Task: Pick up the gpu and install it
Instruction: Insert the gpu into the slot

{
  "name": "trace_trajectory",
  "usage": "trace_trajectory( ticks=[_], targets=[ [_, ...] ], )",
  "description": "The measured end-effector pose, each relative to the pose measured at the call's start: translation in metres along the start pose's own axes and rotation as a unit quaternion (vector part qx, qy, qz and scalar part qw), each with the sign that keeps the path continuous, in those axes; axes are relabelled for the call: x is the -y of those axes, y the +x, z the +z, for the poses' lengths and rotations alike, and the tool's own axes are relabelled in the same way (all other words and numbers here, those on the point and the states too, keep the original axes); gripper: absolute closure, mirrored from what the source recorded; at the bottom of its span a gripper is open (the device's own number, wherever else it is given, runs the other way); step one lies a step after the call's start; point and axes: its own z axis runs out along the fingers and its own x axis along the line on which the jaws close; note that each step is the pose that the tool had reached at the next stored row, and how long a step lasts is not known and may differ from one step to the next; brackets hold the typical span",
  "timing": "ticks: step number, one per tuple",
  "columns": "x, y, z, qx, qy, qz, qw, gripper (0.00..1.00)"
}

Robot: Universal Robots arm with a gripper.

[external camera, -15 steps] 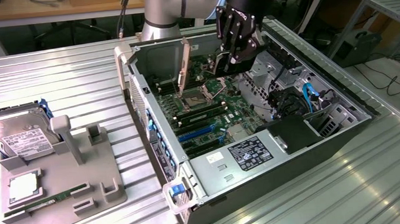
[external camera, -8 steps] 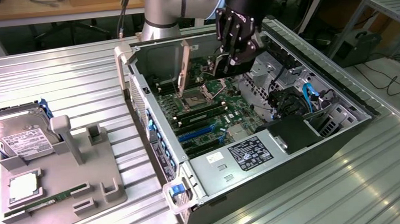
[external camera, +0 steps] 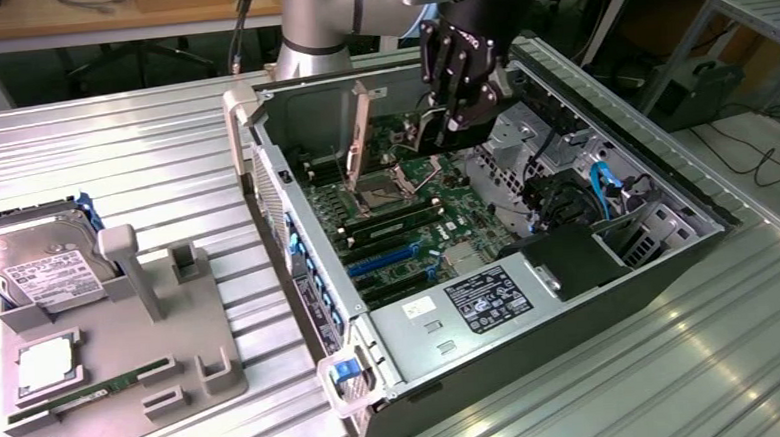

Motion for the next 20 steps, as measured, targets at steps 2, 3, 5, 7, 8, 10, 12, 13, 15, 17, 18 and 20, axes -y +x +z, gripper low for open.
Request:
trace_trajectory(
  ticks=[2, 3, 5, 7, 8, 10, 12, 13, 15, 17, 18, 20],
  targets=[
    [0.0000, 0.0000, 0.0010, 0.0000, 0.0000, 0.000, 1.0000, 0.73],
    [0.0001, 0.0000, 0.0015, 0.0000, 0.0000, 0.000, 1.0000, 0.73],
    [0.0001, 0.0001, 0.0025, 0.0000, 0.0000, 0.000, 1.0000, 0.73],
    [0.0002, 0.0001, 0.0034, 0.0000, 0.0000, 0.000, 1.0000, 0.73],
    [0.0002, 0.0001, 0.0037, 0.0000, 0.0000, 0.000, 1.0000, 0.73],
    [0.0002, 0.0001, 0.0049, 0.0000, 0.0000, 0.000, 1.0000, 0.73],
    [0.0003, 0.0001, 0.0058, 0.0000, 0.0000, 0.000, 1.0000, 0.73],
    [0.0003, 0.0001, 0.0062, 0.0000, 0.0000, 0.000, 1.0000, 0.73],
    [0.0004, 0.0002, 0.0074, 0.0000, 0.0000, 0.000, 1.0000, 0.73],
    [0.0004, 0.0002, 0.0084, 0.0000, 0.0000, 0.000, 1.0000, 0.73],
    [0.0004, 0.0002, 0.0088, 0.0000, 0.0000, 0.000, 1.0000, 0.73],
    [0.0005, 0.0002, 0.0096, 0.0000, 0.0000, 0.000, 1.0000, 0.73]
  ],
)
